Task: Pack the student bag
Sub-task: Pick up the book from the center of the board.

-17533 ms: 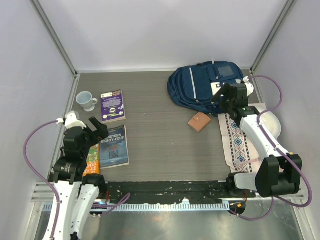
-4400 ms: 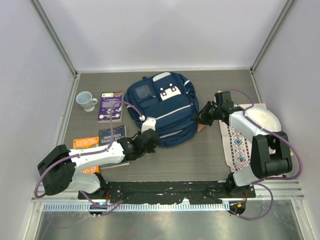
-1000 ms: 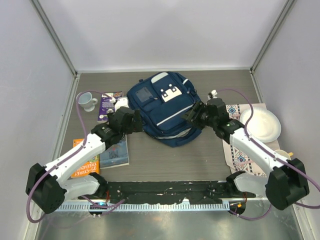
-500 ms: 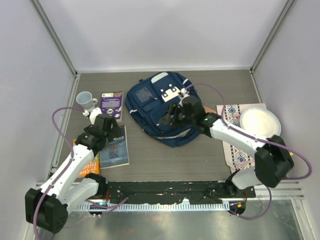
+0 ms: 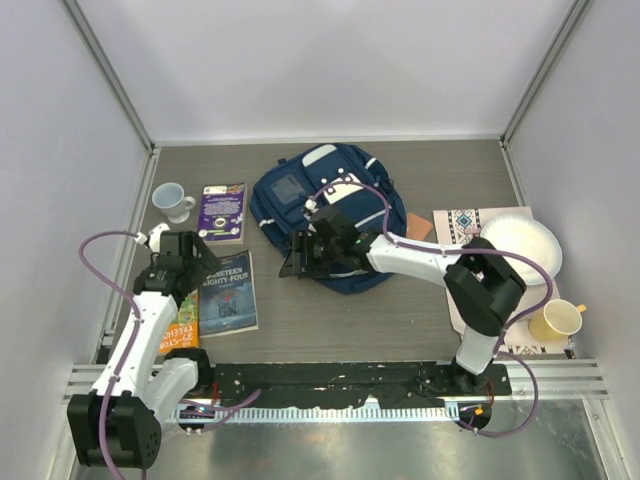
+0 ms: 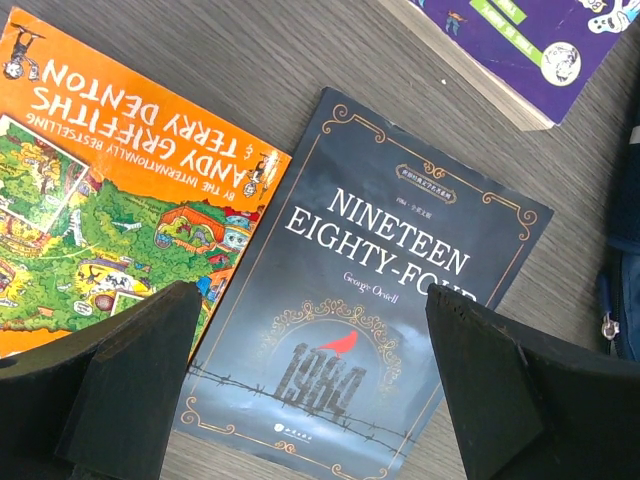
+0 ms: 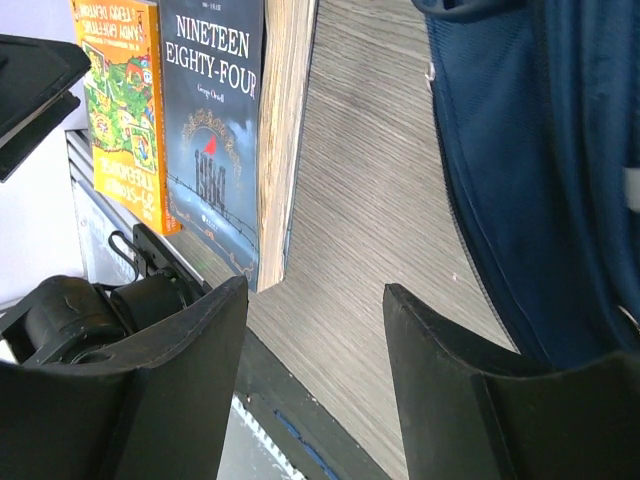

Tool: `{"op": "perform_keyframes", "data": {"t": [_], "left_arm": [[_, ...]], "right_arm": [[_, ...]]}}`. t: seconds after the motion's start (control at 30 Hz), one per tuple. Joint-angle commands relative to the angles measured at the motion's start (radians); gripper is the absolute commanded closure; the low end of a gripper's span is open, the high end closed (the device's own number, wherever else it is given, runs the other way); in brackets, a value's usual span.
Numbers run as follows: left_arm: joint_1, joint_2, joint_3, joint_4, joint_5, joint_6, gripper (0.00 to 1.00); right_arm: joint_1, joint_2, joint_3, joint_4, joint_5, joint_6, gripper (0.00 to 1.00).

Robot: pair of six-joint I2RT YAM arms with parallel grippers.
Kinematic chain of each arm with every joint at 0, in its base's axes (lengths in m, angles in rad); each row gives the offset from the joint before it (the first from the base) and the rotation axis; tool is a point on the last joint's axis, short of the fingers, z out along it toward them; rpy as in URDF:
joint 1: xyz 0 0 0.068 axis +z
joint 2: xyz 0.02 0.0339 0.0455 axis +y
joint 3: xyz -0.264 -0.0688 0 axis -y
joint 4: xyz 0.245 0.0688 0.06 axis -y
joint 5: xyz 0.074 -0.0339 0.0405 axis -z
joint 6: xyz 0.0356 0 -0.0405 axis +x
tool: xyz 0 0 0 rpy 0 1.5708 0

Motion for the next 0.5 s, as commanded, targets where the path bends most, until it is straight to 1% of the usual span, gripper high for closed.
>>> {"op": "perform_keyframes", "data": {"t": [0.0,0.13,0.47], "left_arm": [[0.033,0.048,0.018,0.032,0.072,0.006,0.0],[0.033,0.071,0.003,0.043,0.083,-0.003,0.0],[0.033,0.072,-0.056,0.097,0.127,-0.029,0.0]], "right_arm": [[0.051,0.063,0.093,0.053,-0.028,0.014,0.38],[0.082,0.159,0.148,0.064,-0.028,0.032,0.4],[0.124,0.308,0.268,0.081,-0.05,0.052,0.44]]}}
